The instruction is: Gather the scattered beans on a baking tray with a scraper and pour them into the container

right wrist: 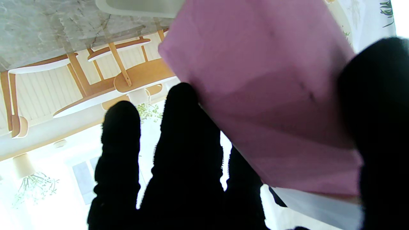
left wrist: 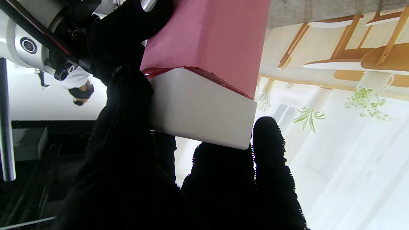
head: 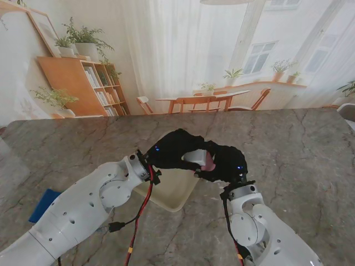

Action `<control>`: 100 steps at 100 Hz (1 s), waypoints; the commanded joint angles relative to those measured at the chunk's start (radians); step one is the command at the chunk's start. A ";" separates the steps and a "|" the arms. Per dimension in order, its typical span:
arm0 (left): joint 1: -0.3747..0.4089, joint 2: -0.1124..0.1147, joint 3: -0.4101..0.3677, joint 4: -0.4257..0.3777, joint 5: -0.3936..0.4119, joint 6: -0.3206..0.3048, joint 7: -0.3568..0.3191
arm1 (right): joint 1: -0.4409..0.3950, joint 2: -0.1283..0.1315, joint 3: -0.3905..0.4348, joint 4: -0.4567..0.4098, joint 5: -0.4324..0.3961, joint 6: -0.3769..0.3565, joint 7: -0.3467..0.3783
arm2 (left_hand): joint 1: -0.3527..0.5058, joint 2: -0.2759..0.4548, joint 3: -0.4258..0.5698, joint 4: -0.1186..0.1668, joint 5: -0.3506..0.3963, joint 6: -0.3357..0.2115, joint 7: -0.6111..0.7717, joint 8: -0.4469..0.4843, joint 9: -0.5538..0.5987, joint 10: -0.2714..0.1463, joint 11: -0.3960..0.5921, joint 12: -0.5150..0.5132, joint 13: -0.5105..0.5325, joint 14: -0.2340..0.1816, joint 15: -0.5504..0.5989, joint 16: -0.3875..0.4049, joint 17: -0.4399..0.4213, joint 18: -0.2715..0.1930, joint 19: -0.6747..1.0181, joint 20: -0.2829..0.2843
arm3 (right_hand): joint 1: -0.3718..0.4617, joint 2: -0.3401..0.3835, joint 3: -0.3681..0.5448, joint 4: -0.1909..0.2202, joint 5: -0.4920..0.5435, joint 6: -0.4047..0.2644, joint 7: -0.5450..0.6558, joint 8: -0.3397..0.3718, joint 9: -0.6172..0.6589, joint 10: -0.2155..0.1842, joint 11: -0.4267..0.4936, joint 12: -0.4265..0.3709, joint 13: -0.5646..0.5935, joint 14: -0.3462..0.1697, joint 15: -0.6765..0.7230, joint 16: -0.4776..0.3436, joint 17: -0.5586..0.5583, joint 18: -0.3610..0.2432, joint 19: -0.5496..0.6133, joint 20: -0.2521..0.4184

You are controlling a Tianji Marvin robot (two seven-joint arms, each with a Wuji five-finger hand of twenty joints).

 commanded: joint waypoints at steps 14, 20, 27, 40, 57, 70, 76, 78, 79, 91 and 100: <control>-0.025 -0.012 0.000 0.033 -0.020 -0.064 0.002 | 0.000 -0.001 0.003 -0.008 0.003 -0.011 0.014 | 0.237 -0.019 0.388 -0.034 -0.002 -0.041 0.111 -0.046 0.115 -0.382 0.140 -0.047 0.062 -0.152 -0.080 -0.001 0.024 -0.087 -0.011 -0.049 | 0.203 0.193 0.220 0.081 0.083 -0.232 0.146 0.060 0.113 -0.158 0.138 0.063 0.021 -0.061 -0.010 -0.001 0.004 -0.011 0.003 -0.007; -0.033 -0.013 0.003 0.044 -0.014 -0.089 0.012 | 0.000 0.000 0.004 -0.009 0.003 -0.015 0.016 | 0.239 -0.028 0.404 -0.036 0.001 -0.049 0.132 -0.050 0.115 -0.392 0.141 -0.064 0.070 -0.161 -0.089 -0.011 0.030 -0.103 -0.019 -0.056 | 0.202 0.193 0.220 0.081 0.086 -0.234 0.148 0.061 0.114 -0.160 0.138 0.064 0.021 -0.062 -0.011 -0.001 0.002 -0.014 0.002 -0.008; -0.041 -0.012 0.007 0.051 0.004 -0.113 0.025 | -0.001 0.001 0.006 -0.010 0.004 -0.019 0.020 | 0.235 -0.031 0.418 -0.038 0.000 -0.053 0.155 -0.053 0.113 -0.400 0.141 -0.092 0.078 -0.175 -0.104 -0.033 0.042 -0.118 -0.036 -0.068 | 0.201 0.193 0.221 0.081 0.086 -0.237 0.147 0.061 0.114 -0.162 0.137 0.063 0.021 -0.062 -0.011 -0.001 0.004 -0.011 0.002 -0.008; -0.050 -0.010 0.009 0.056 0.029 -0.150 0.034 | -0.003 0.002 0.010 -0.011 0.005 -0.027 0.025 | 0.227 -0.031 0.439 -0.039 -0.002 -0.064 0.183 -0.060 0.107 -0.413 0.147 -0.129 0.082 -0.190 -0.120 -0.064 0.052 -0.131 -0.058 -0.082 | 0.197 0.195 0.221 0.080 0.082 -0.245 0.143 0.061 0.114 -0.168 0.134 0.066 0.021 -0.067 -0.016 -0.001 0.003 -0.017 -0.002 -0.011; -0.054 -0.005 0.005 0.049 0.045 -0.174 0.030 | -0.004 0.004 0.014 -0.012 0.007 -0.040 0.034 | 0.211 -0.025 0.465 -0.038 -0.005 -0.073 0.205 -0.074 0.097 -0.421 0.153 -0.177 0.078 -0.200 -0.131 -0.111 0.059 -0.138 -0.080 -0.094 | 0.190 0.199 0.220 0.078 0.081 -0.255 0.142 0.061 0.115 -0.176 0.130 0.067 0.021 -0.074 -0.021 -0.001 0.005 -0.026 -0.006 -0.013; -0.056 -0.004 -0.002 0.048 0.045 -0.195 0.021 | -0.005 0.005 0.017 -0.013 0.008 -0.048 0.040 | 0.178 -0.003 0.486 -0.027 -0.012 -0.070 0.197 -0.094 0.080 -0.419 0.146 -0.237 0.060 -0.205 -0.145 -0.180 0.060 -0.134 -0.111 -0.110 | 0.187 0.202 0.220 0.077 0.081 -0.261 0.141 0.062 0.115 -0.180 0.127 0.068 0.022 -0.078 -0.025 -0.001 0.003 -0.029 -0.009 -0.015; -0.054 -0.003 -0.006 0.045 0.044 -0.202 0.015 | -0.005 0.005 0.019 -0.013 0.008 -0.050 0.043 | 0.153 0.013 0.505 -0.016 -0.017 -0.068 0.193 -0.107 0.067 -0.411 0.149 -0.299 0.045 -0.205 -0.141 -0.251 0.058 -0.130 -0.134 -0.119 | 0.187 0.203 0.220 0.077 0.081 -0.262 0.142 0.063 0.115 -0.183 0.126 0.069 0.022 -0.078 -0.026 0.000 0.004 -0.029 -0.010 -0.016; -0.054 -0.003 -0.008 0.043 0.044 -0.203 0.013 | -0.005 0.005 0.019 -0.013 0.008 -0.051 0.043 | 0.141 0.020 0.505 -0.012 -0.019 -0.067 0.188 -0.111 0.065 -0.404 0.146 -0.302 0.041 -0.204 -0.146 -0.268 0.057 -0.125 -0.140 -0.122 | 0.187 0.203 0.220 0.077 0.080 -0.262 0.141 0.062 0.115 -0.183 0.126 0.069 0.022 -0.079 -0.026 0.000 0.003 -0.031 -0.010 -0.016; -0.053 -0.002 -0.008 0.042 0.044 -0.204 0.012 | -0.005 0.005 0.019 -0.013 0.008 -0.051 0.043 | 0.134 0.022 0.508 -0.007 -0.020 -0.063 0.183 -0.114 0.063 -0.399 0.141 -0.311 0.039 -0.203 -0.148 -0.284 0.055 -0.122 -0.143 -0.123 | 0.187 0.202 0.219 0.077 0.078 -0.262 0.139 0.061 0.115 -0.181 0.126 0.069 0.022 -0.079 -0.026 0.000 0.006 -0.029 -0.009 -0.016; -0.046 0.001 -0.019 0.031 0.044 -0.207 0.001 | -0.004 0.006 0.018 -0.012 0.006 -0.052 0.044 | 0.044 0.032 0.512 0.016 -0.051 -0.032 0.102 -0.144 -0.008 -0.330 0.059 -0.536 -0.025 -0.179 -0.171 -0.462 0.003 -0.079 -0.215 -0.162 | 0.187 0.203 0.220 0.077 0.080 -0.263 0.141 0.062 0.116 -0.181 0.124 0.071 0.023 -0.079 -0.028 0.001 0.006 -0.026 -0.009 -0.016; -0.039 0.003 -0.029 0.022 0.037 -0.210 -0.012 | -0.003 0.007 0.017 -0.012 0.004 -0.053 0.047 | -0.025 0.031 0.479 0.015 -0.083 0.004 -0.016 -0.185 -0.080 -0.264 -0.003 -0.612 -0.089 -0.142 -0.196 -0.518 -0.062 -0.042 -0.258 -0.198 | 0.187 0.201 0.219 0.077 0.080 -0.262 0.140 0.062 0.116 -0.181 0.123 0.072 0.023 -0.078 -0.029 0.002 0.004 -0.032 -0.011 -0.017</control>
